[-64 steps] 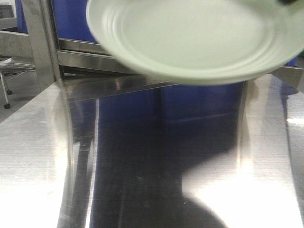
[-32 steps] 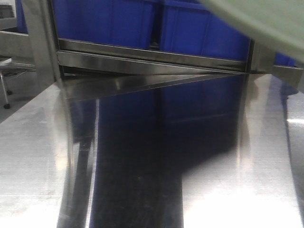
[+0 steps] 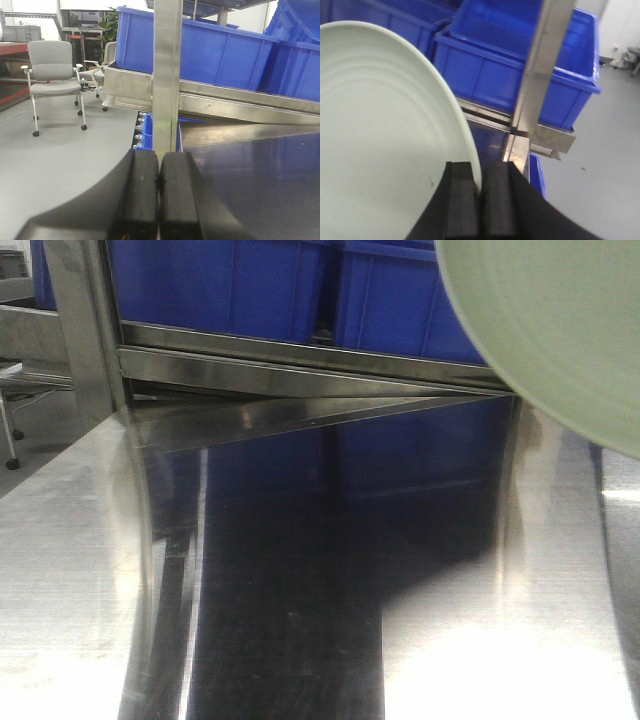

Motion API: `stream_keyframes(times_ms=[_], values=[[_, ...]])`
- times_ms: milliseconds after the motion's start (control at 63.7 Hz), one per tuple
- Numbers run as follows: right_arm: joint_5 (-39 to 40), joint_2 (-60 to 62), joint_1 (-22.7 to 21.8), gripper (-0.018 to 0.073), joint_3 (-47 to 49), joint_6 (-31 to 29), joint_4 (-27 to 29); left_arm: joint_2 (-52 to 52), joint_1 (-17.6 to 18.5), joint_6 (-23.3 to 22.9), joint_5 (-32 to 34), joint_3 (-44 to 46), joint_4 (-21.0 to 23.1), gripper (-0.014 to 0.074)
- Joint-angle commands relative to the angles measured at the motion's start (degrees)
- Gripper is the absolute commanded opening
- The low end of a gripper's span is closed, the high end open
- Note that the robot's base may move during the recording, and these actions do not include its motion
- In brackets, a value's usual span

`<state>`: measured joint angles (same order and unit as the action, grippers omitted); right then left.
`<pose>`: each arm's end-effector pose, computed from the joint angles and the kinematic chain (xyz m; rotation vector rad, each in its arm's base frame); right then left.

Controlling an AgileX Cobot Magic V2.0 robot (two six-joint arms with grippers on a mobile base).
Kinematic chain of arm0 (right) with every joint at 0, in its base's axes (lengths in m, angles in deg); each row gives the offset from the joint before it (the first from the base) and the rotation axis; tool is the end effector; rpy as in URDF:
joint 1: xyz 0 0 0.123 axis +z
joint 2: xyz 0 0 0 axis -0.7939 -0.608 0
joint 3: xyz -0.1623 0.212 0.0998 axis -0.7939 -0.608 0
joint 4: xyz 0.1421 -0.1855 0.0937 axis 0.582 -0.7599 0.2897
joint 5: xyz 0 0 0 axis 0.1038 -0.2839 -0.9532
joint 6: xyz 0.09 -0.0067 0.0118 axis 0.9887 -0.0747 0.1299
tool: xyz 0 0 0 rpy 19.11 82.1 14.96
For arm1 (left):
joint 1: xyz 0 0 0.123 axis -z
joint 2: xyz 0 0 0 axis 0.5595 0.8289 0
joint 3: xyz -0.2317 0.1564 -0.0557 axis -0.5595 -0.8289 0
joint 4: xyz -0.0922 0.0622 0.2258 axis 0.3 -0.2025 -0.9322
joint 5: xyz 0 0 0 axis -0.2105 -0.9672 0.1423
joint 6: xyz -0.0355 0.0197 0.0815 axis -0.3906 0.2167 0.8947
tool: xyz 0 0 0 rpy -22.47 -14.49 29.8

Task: Place green plate on second shelf with right arm
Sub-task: 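Lift the plate off the table with the right gripper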

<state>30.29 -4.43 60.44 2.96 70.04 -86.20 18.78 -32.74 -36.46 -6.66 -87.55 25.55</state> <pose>0.0679 0.0088 0.3271 -0.1429 1.6047 0.0643 0.0562 -0.0014 0.2096 -0.0024 1.5027 -0.0396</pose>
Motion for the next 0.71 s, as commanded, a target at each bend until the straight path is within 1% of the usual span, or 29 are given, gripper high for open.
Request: stream_keyframes(times_ms=[0, 47, 110, 314, 533, 612, 690], values=[[12.25, 1.88, -3.91, 0.0057, -3.76, 1.79, 4.89, -1.04, 0.37, -0.08, 4.7, -2.4, 0.32, 0.013], [12.81, 3.86, -5.21, 0.0057, -7.25, 1.79, 5.37, -1.04, 0.37, -0.08, 4.7, -2.4, 0.32, 0.013], [12.8, 6.51, -5.9, 0.0057, -10.39, 1.73, 5.19, -1.04, 0.37, -0.08, 4.7, -2.4, 0.32, 0.013], [12.75, 12.34, -5.95, 0.0057, -19.19, 1.73, 4.77, -1.04, 0.37, -0.08, 4.7, -2.4, 0.32, 0.013], [14.09, 12.87, -5.95, 0.0057, -20.99, 1.38, 0.8, -1.04, 0.37, -0.08, 4.7, -2.4, 0.32, 0.013], [16.85, 12.87, -5.95, 0.0057, -21.13, 1.73, -0.83, -1.04, 0.37, -0.08, 4.7, -2.4, 0.32, 0.013], [21.17, 12.72, -5.95, 0.0057, -21.98, 1.73, -0.95, -1.04, 0.37, -0.08, 4.7, -2.4, 0.32, 0.013]])
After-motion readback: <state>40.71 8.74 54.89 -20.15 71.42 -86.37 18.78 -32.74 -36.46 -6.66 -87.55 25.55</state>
